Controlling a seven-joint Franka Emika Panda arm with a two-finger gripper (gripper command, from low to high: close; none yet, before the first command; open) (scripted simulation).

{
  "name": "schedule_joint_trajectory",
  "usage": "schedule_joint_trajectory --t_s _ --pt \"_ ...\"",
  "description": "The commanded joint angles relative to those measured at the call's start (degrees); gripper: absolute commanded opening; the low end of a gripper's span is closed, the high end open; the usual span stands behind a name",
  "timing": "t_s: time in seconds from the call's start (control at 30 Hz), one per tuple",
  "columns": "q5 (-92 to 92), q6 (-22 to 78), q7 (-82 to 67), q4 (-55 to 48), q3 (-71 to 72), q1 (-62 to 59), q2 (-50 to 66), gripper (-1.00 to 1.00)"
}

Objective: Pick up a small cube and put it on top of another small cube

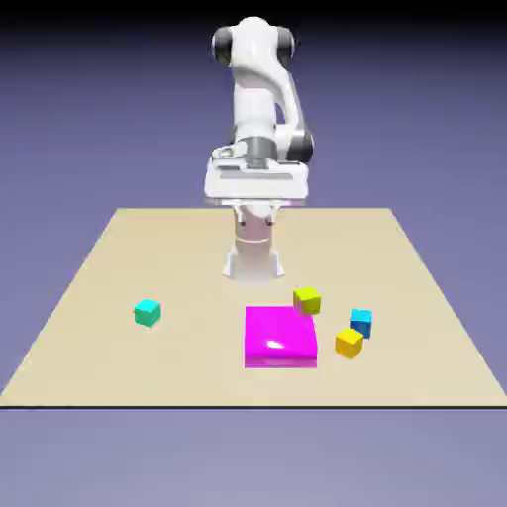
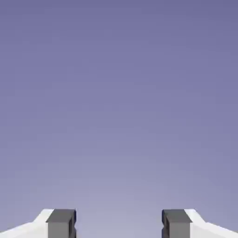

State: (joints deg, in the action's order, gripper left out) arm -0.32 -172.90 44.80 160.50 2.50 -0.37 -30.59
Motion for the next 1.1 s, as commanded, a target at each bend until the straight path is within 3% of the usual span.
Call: schedule_joint_trajectory --t_s 0.0,0.87,1.07 --pt "-0.27 0.92 1.94 -0.41 2.08 -0.88 1.72 0.00" --pt "-7.16 24.86 52.45 -11.14 56.07 -23.61 46.31 0.00" --pt "-13.31 21.11 57.59 -11.87 48.89 -16.90 51.99 0.00"
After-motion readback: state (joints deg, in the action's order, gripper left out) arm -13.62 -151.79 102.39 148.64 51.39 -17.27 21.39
